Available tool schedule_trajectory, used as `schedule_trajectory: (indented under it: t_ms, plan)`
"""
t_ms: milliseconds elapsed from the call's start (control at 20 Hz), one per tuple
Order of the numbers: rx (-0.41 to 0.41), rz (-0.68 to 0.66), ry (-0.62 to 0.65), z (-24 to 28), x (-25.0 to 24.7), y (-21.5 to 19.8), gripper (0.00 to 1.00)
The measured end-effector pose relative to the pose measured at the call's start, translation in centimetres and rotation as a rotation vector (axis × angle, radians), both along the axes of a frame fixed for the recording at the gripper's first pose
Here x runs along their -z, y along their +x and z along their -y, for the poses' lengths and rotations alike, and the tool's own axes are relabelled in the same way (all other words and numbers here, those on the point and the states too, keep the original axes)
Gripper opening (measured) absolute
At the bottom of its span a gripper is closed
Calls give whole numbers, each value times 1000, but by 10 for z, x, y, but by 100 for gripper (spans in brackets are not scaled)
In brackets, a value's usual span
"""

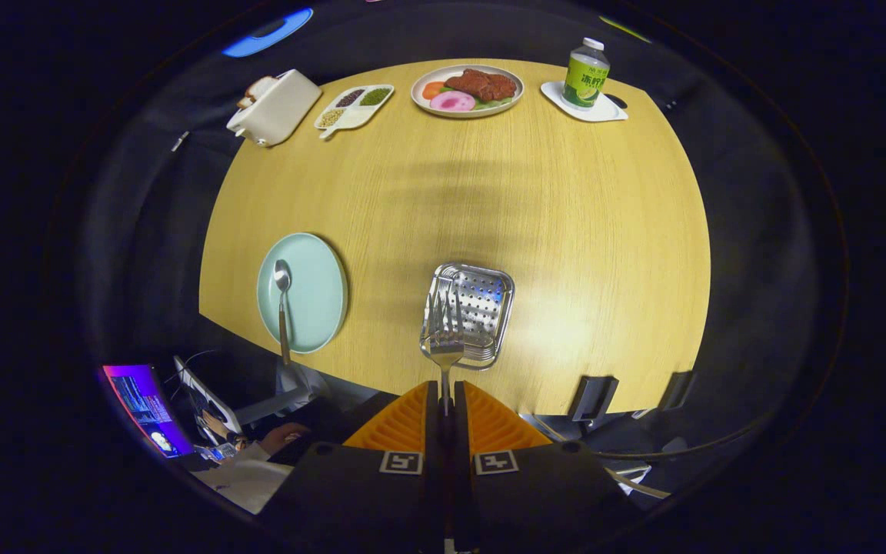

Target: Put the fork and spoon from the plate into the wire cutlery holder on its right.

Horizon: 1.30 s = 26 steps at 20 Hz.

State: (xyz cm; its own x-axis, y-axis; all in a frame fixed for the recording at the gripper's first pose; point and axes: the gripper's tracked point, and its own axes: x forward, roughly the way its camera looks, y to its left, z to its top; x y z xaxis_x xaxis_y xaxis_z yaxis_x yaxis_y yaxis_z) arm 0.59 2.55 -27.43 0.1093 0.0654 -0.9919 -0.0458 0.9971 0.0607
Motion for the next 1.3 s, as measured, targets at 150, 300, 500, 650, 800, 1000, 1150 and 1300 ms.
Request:
schedule_trajectory:
  t_ms: [150, 300, 500, 650, 800, 1000, 1150, 1300]
  plan:
    - [-35, -93, -43, 11, 28, 1, 10]
    - [-31, -149, -76, 22, 47, 8, 10]
    - [-6, -172, -76, 22, 57, 23, 10]
    - [3, -190, -91, 24, 62, 26, 10]
    - [12, -186, -59, 17, 58, 28, 16]
    - [33, -119, -5, 11, 42, 29, 68]
    - [59, -19, 6, 14, 19, 35, 100]
    - [82, 137, -3, 17, -9, 46, 99]
